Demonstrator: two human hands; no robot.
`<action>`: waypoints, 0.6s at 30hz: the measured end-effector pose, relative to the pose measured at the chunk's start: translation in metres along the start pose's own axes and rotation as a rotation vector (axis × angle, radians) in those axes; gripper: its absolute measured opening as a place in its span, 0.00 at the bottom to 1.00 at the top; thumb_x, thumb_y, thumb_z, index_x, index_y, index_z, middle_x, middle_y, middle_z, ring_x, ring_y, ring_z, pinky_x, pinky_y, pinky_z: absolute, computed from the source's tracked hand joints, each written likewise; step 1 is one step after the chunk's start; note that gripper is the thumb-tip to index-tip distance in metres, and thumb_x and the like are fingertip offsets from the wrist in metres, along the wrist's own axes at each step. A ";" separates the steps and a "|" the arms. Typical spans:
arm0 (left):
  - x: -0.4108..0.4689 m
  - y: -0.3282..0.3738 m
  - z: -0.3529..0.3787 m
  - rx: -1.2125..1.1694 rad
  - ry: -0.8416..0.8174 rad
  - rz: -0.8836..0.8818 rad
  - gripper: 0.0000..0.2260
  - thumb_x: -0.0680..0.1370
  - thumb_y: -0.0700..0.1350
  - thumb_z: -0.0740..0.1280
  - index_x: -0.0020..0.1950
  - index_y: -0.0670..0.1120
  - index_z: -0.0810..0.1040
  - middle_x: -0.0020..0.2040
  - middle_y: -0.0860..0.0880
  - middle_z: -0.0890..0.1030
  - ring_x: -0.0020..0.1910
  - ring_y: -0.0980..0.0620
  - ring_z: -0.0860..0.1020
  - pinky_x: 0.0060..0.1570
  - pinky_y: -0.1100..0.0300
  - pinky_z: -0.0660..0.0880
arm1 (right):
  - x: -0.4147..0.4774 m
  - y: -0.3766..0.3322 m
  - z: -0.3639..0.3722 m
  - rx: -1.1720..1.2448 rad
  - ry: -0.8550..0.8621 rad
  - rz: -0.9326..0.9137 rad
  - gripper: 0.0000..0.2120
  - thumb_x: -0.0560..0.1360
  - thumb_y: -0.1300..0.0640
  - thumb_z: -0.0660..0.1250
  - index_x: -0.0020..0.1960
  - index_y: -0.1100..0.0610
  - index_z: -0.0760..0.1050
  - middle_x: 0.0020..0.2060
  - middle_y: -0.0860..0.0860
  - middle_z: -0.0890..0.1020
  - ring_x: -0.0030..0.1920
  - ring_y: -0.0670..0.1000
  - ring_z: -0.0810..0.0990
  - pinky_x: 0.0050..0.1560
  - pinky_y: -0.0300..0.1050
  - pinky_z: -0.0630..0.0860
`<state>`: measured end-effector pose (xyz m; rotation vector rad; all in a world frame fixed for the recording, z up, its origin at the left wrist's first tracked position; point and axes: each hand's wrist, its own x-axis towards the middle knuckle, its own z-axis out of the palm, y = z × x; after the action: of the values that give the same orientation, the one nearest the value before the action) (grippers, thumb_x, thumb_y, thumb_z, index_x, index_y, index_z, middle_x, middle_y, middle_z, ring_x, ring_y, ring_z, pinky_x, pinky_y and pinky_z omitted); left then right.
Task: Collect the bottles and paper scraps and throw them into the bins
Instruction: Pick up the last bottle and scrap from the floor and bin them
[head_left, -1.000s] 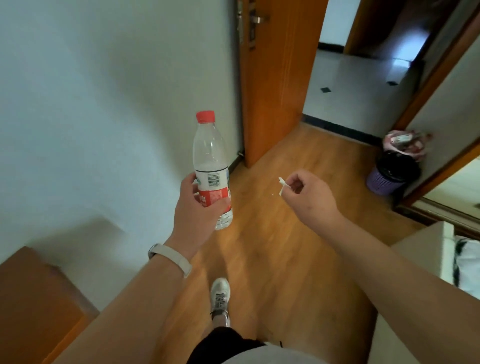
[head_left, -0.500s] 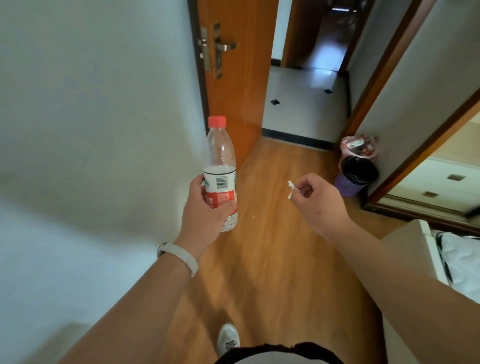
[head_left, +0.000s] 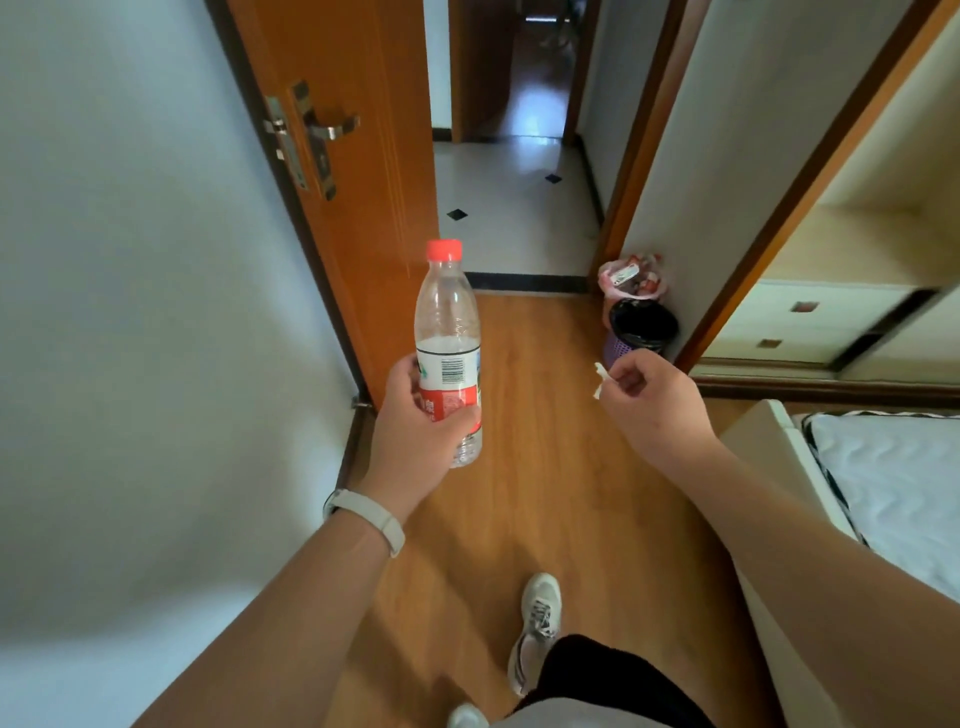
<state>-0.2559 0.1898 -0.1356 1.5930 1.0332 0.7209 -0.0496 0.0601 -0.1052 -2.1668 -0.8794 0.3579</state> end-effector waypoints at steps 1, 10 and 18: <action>0.008 0.001 0.004 0.010 -0.014 0.001 0.33 0.71 0.49 0.77 0.71 0.60 0.64 0.62 0.60 0.76 0.59 0.54 0.78 0.56 0.53 0.80 | 0.007 0.003 0.001 0.012 0.004 0.010 0.03 0.76 0.56 0.69 0.47 0.49 0.75 0.39 0.49 0.79 0.38 0.49 0.79 0.33 0.35 0.73; 0.114 0.028 0.046 0.101 -0.039 0.013 0.33 0.71 0.48 0.77 0.71 0.59 0.64 0.61 0.60 0.75 0.58 0.58 0.77 0.53 0.61 0.79 | 0.125 0.015 0.015 0.151 -0.017 0.047 0.03 0.76 0.56 0.68 0.48 0.50 0.75 0.39 0.49 0.79 0.38 0.50 0.80 0.32 0.37 0.75; 0.226 0.066 0.113 0.150 -0.086 0.037 0.34 0.71 0.49 0.78 0.72 0.58 0.64 0.60 0.61 0.75 0.57 0.60 0.77 0.48 0.67 0.78 | 0.244 0.038 -0.010 0.159 0.013 0.099 0.03 0.76 0.57 0.68 0.48 0.51 0.75 0.39 0.48 0.78 0.37 0.48 0.78 0.31 0.34 0.70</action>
<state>-0.0418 0.3369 -0.1135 1.7607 1.0173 0.6054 0.1505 0.2045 -0.1209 -2.0668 -0.7133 0.4471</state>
